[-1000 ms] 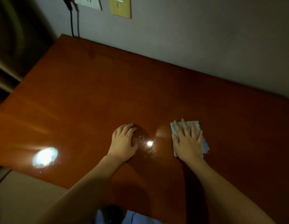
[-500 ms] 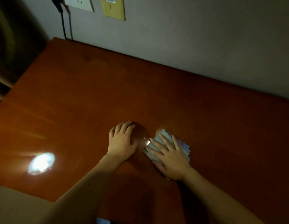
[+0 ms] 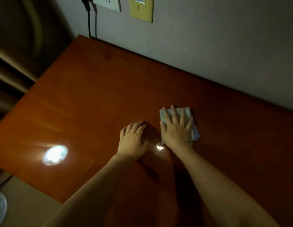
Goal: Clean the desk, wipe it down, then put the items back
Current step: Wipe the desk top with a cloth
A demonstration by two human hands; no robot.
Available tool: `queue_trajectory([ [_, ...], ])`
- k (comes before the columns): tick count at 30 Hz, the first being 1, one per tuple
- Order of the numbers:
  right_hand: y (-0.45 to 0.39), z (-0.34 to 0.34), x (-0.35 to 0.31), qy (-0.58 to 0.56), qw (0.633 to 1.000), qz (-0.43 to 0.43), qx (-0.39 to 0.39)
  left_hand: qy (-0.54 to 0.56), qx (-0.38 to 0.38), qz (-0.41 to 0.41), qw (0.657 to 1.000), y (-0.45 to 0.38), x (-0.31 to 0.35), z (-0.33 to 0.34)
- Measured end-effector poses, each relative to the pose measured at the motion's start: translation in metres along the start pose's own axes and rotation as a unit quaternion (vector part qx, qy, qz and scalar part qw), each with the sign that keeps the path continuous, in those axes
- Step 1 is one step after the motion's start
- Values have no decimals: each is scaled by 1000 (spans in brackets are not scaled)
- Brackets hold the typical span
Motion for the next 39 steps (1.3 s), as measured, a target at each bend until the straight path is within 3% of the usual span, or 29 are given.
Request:
queue_trajectory([
  [3, 37, 8, -24, 21, 995, -100, 7, -9, -6, 0, 1000, -9, -3, 1],
  [7, 82, 27, 20, 32, 977, -207, -29, -12, 1, -3, 1000, -27, 6, 1],
  [9, 75, 20, 62, 42, 986, -162, -27, -7, -1, -1, 1000, -35, 15, 3],
  [13, 32, -9, 127, 46, 999, 26, 10, -2, -9, 7, 1000, -44, 26, 9],
  [16, -16, -24, 132, 26, 989, 141, 40, -8, -5, 14, 1000, -52, 26, 9],
  [18, -47, -27, 113, -1, 985, 163, 54, -7, -6, 17, 1000, -59, 28, 10],
  [24, -57, -15, 35, -1, 999, -23, 32, -18, -2, 14, 1000, -75, 36, 13],
  [27, -28, -4, 42, -3, 993, -119, 17, -23, 5, 14, 1000, -82, 44, 14],
  [29, -13, 1, 64, -5, 991, -137, 6, -18, 10, 17, 1000, -88, 52, 16],
  [35, -24, -20, 165, 22, 999, 15, 19, 9, 20, 43, 999, -104, 71, 25],
  [39, -74, -38, 182, 16, 987, 149, 64, 36, 50, 57, 996, -111, 73, 24],
])
Point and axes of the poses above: each hand's wrist, its own y-axis away from the middle knuckle, its own z-axis out of the palm, x = y × z, the point moved 10 cm from there along -y, towards the middle knuckle, and after that the axes turned 10 degrees about x, right-handed, at the moved point
